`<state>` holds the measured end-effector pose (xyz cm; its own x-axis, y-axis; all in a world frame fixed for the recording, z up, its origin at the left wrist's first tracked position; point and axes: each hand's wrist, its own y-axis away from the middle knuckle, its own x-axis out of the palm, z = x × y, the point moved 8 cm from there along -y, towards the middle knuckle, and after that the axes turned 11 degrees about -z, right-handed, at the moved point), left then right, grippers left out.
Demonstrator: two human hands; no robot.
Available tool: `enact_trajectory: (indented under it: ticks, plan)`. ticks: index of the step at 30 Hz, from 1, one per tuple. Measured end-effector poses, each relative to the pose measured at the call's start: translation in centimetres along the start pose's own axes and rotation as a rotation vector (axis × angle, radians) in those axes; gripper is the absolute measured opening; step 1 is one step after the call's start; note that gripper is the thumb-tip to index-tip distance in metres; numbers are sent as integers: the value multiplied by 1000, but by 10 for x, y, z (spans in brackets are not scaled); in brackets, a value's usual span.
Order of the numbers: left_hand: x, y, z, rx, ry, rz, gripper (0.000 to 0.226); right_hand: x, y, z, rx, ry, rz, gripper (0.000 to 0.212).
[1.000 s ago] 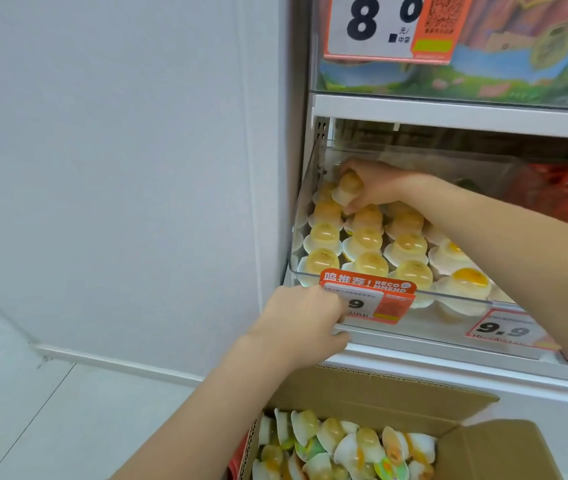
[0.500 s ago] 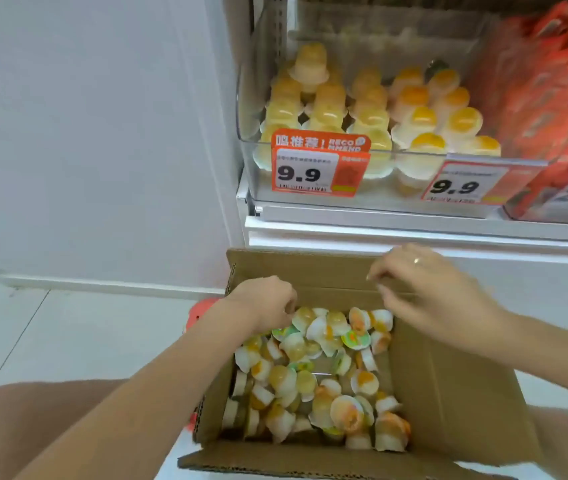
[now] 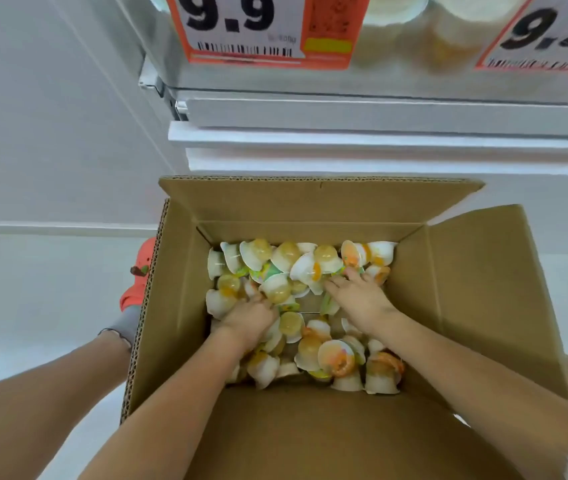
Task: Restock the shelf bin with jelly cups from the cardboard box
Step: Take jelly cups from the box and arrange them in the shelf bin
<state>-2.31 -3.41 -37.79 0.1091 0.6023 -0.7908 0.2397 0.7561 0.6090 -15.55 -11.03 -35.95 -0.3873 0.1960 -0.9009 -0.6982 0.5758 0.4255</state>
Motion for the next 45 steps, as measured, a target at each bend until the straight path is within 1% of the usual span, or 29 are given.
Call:
enact_trajectory:
  ticks: [3, 6, 8, 10, 11, 14, 15, 17, 19, 20, 22, 25, 28, 31, 34, 36, 39, 40, 42, 43, 45]
  plan:
    - [8, -7, 6, -43, 126, 26, 50, 17, -6, 10, -45, 187, 13, 60]
    - [11, -10, 11, -63, 208, 18, 54, 28, -9, 16, 39, 174, 13, 55]
    - [11, -8, 15, -114, 335, -27, 52, 24, -10, 18, 74, 120, -26, 51]
    - [10, -1, 21, -175, 535, -71, 53, 13, -5, 19, 64, 3, -88, 53]
    - [8, 3, 25, -205, 651, -90, 54, 8, -2, 19, 66, -115, -114, 57]
    - [-17, 29, 29, -250, 1104, -88, 52, -22, 16, 11, 156, -686, -145, 67]
    - [-32, 40, 28, -261, 1252, -82, 50, -36, 23, 10, 154, -812, -150, 70]
    - [-64, 63, 24, -286, 1480, -87, 46, -74, 40, 9, 87, -918, -186, 76]
    - [-95, 84, 16, -285, 1748, -75, 43, -118, 58, 9, 14, -958, -221, 79]
    - [-111, 95, 11, -271, 1864, -59, 44, -140, 67, 9, -26, -953, -242, 81]
    - [-143, 115, -2, -241, 2000, -48, 50, -185, 86, 9, -85, -904, -301, 87]
    - [-185, 142, -14, -208, 2143, -84, 55, -242, 113, 5, -126, -835, -420, 95]
    - [-223, 164, -18, -144, 2259, -152, 56, -287, 137, -5, -117, -835, -547, 93]
    - [-254, 177, -24, -103, 2204, -218, 51, -315, 154, -18, -79, -886, -604, 81]
    - [-275, 178, -35, -82, 2186, -253, 56, -329, 163, -29, -70, -925, -674, 56]
    - [-283, 177, -40, -73, 2216, -265, 53, -333, 166, -37, -49, -1003, -727, 46]
    - [-294, 176, -45, -45, 2243, -276, 52, -337, 167, -45, -30, -1096, -749, 42]
    - [-297, 176, -46, -25, 2244, -278, 57, -338, 167, -46, -29, -1123, -745, 42]
    - [-303, 176, -48, 40, 2241, -282, 77, -340, 168, -47, -37, -1175, -737, 43]
    - [-306, 177, -49, 65, 2236, -277, 81, -342, 169, -47, -42, -1194, -737, 43]
    - [-307, 177, -49, 72, 2245, -278, 73, -346, 170, -46, -62, -1216, -726, 47]
